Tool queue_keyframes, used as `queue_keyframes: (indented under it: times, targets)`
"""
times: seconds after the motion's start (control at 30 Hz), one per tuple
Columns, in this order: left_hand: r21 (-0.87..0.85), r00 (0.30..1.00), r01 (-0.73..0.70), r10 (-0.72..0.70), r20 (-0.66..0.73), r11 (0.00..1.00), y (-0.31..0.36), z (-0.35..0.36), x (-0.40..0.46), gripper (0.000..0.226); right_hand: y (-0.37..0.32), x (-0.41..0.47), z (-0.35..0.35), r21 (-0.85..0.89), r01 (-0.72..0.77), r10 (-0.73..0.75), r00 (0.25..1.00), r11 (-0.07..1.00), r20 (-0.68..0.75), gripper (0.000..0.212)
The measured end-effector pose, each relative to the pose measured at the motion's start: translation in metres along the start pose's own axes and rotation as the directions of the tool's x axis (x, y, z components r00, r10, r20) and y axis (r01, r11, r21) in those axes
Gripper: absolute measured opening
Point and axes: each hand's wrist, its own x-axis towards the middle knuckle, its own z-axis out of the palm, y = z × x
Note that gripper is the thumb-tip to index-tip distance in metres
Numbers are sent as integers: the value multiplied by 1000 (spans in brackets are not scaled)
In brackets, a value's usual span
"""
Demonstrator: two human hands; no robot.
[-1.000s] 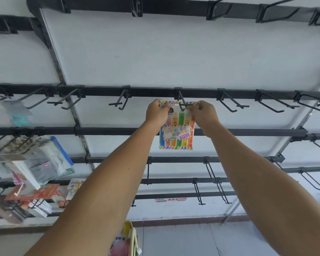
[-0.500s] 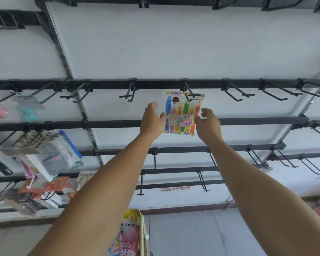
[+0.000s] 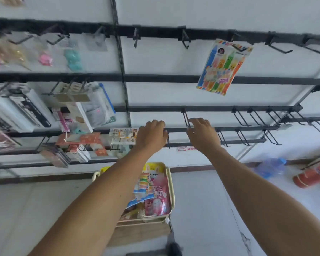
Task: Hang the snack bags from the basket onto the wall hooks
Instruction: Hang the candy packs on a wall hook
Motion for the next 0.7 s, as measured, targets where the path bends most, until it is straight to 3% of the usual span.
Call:
queue_keyframes:
  times: [0.33,0.53,0.7]
  targets:
    - [30,970,163,-165,177,986,-150,62,-102,37,-74,-80,148,-47,16,3,926,999,379,43]
    - [57,906,275,-279,318,960,-187,139,-139,35,-76,-80,226,-36,32,-9,849,999,528,44]
    - [98,882,352,-365,298,931,-214,192,-140,35,-69,-54,287,-37,73,-36,802,997,596,50]
